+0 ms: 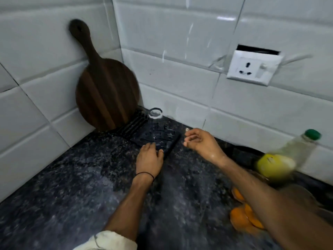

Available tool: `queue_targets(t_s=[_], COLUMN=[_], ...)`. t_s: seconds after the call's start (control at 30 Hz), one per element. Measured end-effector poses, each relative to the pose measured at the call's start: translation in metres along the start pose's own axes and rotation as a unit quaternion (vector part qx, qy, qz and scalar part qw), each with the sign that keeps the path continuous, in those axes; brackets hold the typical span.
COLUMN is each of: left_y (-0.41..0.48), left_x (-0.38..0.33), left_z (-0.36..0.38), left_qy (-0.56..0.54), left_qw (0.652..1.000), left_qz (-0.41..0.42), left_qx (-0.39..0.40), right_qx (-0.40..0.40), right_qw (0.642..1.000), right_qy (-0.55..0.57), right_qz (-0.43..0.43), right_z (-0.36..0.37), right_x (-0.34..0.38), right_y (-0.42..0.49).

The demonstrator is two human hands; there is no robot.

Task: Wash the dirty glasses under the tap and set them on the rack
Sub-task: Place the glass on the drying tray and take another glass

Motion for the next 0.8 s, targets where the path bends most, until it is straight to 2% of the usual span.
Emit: queue_targets(t_s=[0.07, 0.3, 0.4, 0.5, 0.63, 0.7, 0.8], left_y=[-0.038, -0.187, -0.238, -0.276, -0.296, -0.296, -0.300], left_x=[-0.018, -0.055, -0.060, -0.064, -0.065, -0.063, -0.055], left_z=[0.000, 0.044, 0.075, 0.109, 0.148, 0.168, 0.188], left_qy=[-0.051, -0.099, -0.096, -0.082, -0.015, 0.068, 0.197], left_qw=[0.999, 0.995, 0.995, 0.995, 0.994, 0.987, 0.960], left_qz=[0.005, 0.025, 0.021, 0.023, 0.059, 0.077, 0.074], left_qx=[-0.002, 0.021, 0.032, 0.057, 0.086, 0.119, 0.187], right_qx=[0.004, -0.038, -0.078, -0.106, -0.061, -0.009, 0.055], right_qw=[1.000, 0.994, 0.992, 0.989, 0.988, 0.988, 0.983], right_qy=[0.008, 0.025, -0.005, -0.089, -0.138, -0.151, -0.165], right_qz=[-0.020, -0.103, -0.098, -0.057, -0.034, -0.035, -0.053], right_z=[-0.019, -0.109, -0.153, -0.182, -0.179, -0.163, -0.135], right_x=[0.011, 0.024, 0.009, -0.021, -0.048, -0.051, -0.047], right_y=[-0.038, -0.194, -0.255, -0.304, -0.332, -0.331, -0.318])
Point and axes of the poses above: each hand's wrist, its own y-axis towards the middle knuckle, its own z-axis out of the palm, x = y × z, the point moved 8 cm from there along y, towards the middle knuckle, and after that the axes turned 13 degrees about -z, right-handed, at the moved point
